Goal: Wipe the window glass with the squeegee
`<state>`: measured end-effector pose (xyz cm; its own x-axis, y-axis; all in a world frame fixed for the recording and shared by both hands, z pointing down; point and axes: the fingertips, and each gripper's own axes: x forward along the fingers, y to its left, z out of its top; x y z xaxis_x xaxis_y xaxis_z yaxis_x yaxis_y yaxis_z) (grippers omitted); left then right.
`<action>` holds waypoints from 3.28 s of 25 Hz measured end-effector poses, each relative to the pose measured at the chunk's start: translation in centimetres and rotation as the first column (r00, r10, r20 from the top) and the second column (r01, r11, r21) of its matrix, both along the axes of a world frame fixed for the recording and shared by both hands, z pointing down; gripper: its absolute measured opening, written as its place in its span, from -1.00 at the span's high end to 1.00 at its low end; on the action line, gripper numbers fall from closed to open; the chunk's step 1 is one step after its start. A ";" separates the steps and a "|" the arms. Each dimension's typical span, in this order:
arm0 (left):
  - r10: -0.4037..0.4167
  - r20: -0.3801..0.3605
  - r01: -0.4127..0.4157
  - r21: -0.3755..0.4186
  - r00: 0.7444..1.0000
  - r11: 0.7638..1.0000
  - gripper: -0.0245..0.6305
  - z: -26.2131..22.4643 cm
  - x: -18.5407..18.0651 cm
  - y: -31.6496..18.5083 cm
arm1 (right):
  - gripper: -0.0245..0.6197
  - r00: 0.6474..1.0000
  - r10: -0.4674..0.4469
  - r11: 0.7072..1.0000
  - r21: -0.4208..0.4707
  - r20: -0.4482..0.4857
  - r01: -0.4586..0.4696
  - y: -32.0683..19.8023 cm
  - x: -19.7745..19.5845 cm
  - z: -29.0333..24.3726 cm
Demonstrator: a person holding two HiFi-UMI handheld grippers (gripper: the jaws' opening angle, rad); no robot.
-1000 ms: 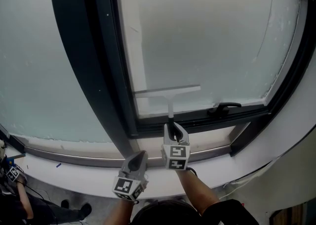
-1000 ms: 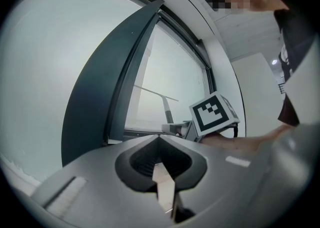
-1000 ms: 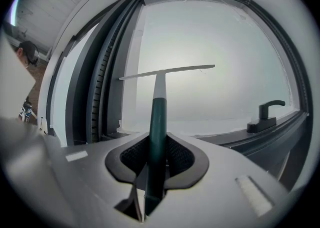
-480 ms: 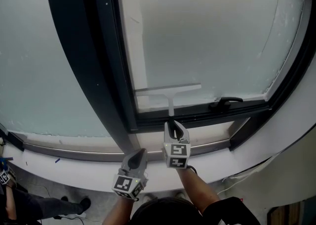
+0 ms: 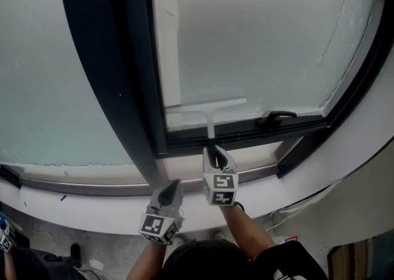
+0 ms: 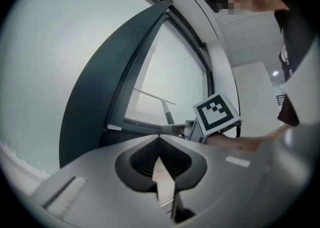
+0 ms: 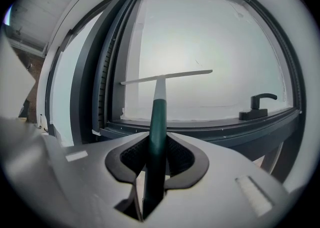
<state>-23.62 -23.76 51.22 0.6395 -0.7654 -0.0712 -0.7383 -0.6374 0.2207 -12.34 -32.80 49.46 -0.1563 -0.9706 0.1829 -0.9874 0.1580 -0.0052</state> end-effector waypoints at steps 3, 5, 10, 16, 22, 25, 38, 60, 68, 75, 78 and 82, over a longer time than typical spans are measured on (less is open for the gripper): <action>0.028 -0.016 -0.029 -0.003 0.999 1.000 0.93 0.2 0.1 0.3 | 0.66 1.000 0.002 1.000 -0.021 0.007 -0.001 0.5 -0.2 0.4; 0.051 -0.024 -0.051 -0.008 0.998 0.999 0.93 0.3 0.4 0.7 | 0.65 1.000 0.001 0.999 -0.038 0.018 0.000 0.9 -0.3 0.7; 0.086 -0.053 -0.088 -0.035 0.995 0.995 0.93 1.4 0.7 1.6 | 0.66 0.997 -0.007 0.997 -0.082 0.078 0.014 1.6 -0.2 1.6; 0.064 -0.053 -0.067 -0.065 0.997 0.996 0.93 2.8 -0.2 2.4 | 0.66 0.998 0.012 0.995 -0.095 0.055 -0.007 1.9 0.3 1.9; -0.026 0.001 0.026 -0.031 1.000 0.999 0.93 1.6 -0.1 4.0 | 0.65 0.992 -0.054 0.993 -0.101 0.114 0.066 2.5 -0.3 2.5; -0.064 0.037 0.065 -0.002 0.997 0.998 0.93 0.6 0.7 4.5 | 0.66 0.985 -0.105 0.990 -0.074 0.137 0.116 3.0 0.2 1.5; -0.204 0.091 0.197 0.088 0.975 0.977 0.93 -2.5 3.4 7.9 | 0.66 0.948 -0.279 0.960 0.066 0.152 0.272 11.7 7.6 -2.7; -0.321 0.061 0.319 0.044 0.945 0.947 0.93 0.5 -2.4 15.1 | 0.65 0.972 -0.186 0.983 0.030 0.141 0.183 23.3 19.1 3.9; -0.267 0.046 0.265 0.055 0.963 0.963 0.93 0.5 -3.4 13.5 | 0.66 0.977 -0.168 0.985 0.061 0.130 0.162 22.7 16.4 3.0; -0.224 0.035 0.221 0.074 0.974 0.973 0.93 -0.2 -3.2 12.5 | 0.66 0.980 -0.160 0.984 0.091 0.120 0.150 23.2 14.7 2.3; -0.214 0.034 0.211 0.067 0.976 0.975 0.93 -0.1 -3.2 12.5 | 0.66 0.980 -0.160 0.985 0.089 0.122 0.150 23.4 14.4 2.5; -0.208 0.032 0.206 0.056 0.978 0.977 0.93 0.0 -3.2 12.5 | 0.66 0.982 -0.146 0.988 0.075 0.122 0.138 23.7 14.5 3.0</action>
<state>-26.86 -11.24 51.26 0.4708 -0.8773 -0.0937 -0.8624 -0.4800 0.1609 2.18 -9.15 52.49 -0.3112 -0.9462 0.0890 -0.9469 0.3008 -0.1132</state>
